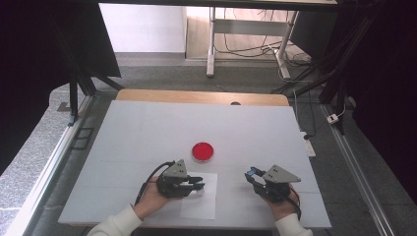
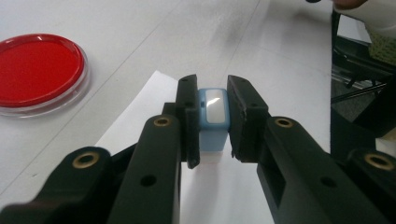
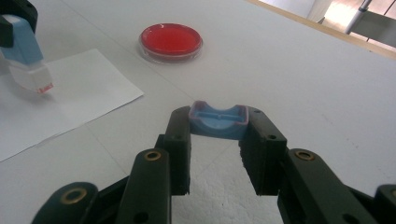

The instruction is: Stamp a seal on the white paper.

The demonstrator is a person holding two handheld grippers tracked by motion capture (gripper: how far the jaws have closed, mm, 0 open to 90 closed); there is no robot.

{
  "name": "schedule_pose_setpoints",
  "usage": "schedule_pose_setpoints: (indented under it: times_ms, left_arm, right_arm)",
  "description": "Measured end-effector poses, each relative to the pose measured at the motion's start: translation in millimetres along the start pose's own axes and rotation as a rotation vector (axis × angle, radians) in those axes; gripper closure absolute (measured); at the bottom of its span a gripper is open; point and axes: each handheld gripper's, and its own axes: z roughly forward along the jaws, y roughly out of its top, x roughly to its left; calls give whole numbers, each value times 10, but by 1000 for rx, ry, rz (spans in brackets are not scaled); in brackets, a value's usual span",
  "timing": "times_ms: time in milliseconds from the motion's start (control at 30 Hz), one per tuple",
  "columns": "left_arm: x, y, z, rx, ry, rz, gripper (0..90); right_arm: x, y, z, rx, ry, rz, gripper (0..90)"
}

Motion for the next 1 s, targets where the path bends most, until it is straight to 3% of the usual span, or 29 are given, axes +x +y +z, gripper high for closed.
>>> schedule_pose_setpoints:
  times_ms: [1000]
  left_arm:
    - [-12, -61, 82, 5, 26, 11, 749]
  right_arm:
    - [5, -2, 3, 5, 0, -2, 640]
